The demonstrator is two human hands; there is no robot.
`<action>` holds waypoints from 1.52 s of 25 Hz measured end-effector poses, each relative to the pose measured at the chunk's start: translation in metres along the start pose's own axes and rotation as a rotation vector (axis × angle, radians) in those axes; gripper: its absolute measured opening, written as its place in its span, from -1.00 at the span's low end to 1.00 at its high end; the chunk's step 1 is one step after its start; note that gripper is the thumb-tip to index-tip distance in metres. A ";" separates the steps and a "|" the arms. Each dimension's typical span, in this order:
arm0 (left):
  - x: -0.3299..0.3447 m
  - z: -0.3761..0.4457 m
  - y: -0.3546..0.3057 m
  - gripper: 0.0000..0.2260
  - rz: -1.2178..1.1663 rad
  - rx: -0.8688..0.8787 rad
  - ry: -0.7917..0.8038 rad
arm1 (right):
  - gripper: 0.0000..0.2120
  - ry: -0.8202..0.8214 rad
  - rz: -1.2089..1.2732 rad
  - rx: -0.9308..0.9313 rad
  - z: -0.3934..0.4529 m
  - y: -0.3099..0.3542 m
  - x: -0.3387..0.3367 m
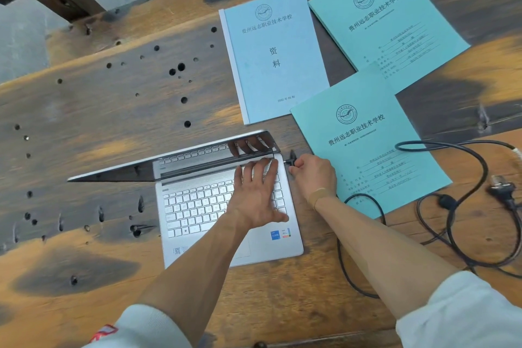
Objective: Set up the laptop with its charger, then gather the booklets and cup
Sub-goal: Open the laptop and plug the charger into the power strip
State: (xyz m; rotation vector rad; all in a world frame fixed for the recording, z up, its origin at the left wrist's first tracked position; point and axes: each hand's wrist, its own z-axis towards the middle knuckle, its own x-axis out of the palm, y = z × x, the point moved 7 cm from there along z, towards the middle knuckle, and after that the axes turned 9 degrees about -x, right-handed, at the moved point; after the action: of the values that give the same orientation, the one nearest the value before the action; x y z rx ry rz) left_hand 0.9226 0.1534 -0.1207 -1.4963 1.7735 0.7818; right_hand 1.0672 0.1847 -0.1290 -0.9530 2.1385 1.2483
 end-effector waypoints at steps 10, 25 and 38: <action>0.001 0.002 -0.003 0.12 0.015 0.004 0.015 | -0.87 0.017 -0.213 -0.196 0.000 0.017 0.011; 0.000 -0.032 0.000 0.09 0.009 -0.138 0.087 | -0.58 0.274 -0.401 -0.358 -0.033 0.032 0.009; -0.030 -0.153 0.059 -0.03 -0.258 -0.134 -0.228 | -0.19 0.048 -0.615 -0.555 -0.142 0.059 -0.030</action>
State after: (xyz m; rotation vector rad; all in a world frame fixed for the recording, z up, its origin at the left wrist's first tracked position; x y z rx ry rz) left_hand 0.8496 0.0579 -0.0057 -1.6127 1.3527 0.9117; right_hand 1.0327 0.0891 -0.0092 -1.7154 1.3488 1.4958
